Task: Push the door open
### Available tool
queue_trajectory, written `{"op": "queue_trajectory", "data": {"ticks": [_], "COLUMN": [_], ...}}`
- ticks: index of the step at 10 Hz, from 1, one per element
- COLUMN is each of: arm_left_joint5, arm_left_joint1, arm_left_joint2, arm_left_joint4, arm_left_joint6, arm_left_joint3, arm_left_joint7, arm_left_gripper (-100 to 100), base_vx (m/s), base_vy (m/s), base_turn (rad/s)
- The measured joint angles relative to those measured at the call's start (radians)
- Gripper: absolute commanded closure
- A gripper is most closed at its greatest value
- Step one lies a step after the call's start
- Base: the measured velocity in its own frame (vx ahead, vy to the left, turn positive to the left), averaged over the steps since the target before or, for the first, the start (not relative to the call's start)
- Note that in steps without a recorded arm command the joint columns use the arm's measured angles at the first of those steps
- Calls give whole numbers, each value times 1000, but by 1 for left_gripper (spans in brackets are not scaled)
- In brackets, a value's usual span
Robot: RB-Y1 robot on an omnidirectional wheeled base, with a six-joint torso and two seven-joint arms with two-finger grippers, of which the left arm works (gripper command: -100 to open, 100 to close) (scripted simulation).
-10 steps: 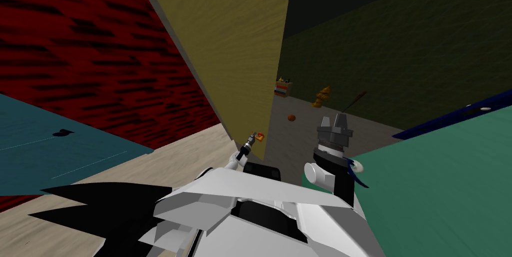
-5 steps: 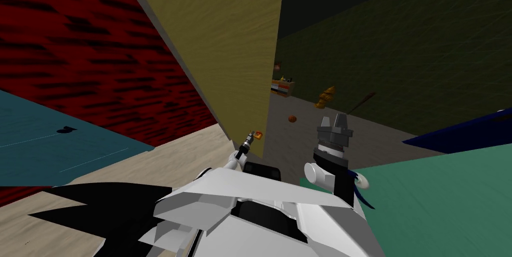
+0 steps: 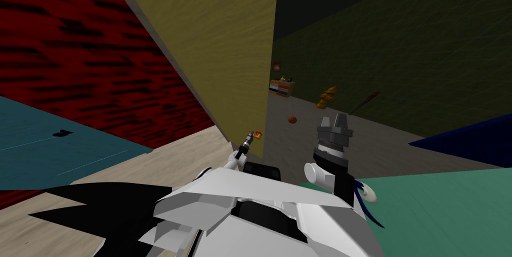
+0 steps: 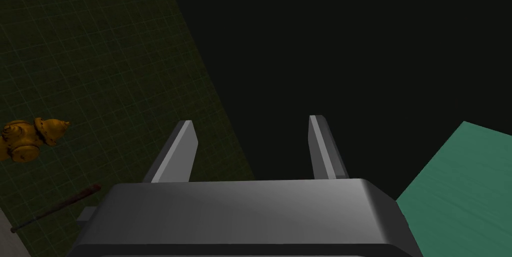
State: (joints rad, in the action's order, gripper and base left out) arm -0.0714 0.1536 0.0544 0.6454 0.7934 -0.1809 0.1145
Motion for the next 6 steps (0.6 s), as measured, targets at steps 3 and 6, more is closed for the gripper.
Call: {"op": "queue_trajectory", "data": {"ticks": [3,6], "arm_left_joint5": [8,23], "arm_left_joint1": [-11,13], "arm_left_joint2": [5,2], "arm_left_joint4": [0,-42], "arm_left_joint6": [-10,15], "arm_left_joint3": [17,47], "arm_left_joint7": [-14,-33], "arm_left_gripper": [100,100], "base_vx": [197,145], "base_vy": [-95,-69], "base_turn": [103,47]}}
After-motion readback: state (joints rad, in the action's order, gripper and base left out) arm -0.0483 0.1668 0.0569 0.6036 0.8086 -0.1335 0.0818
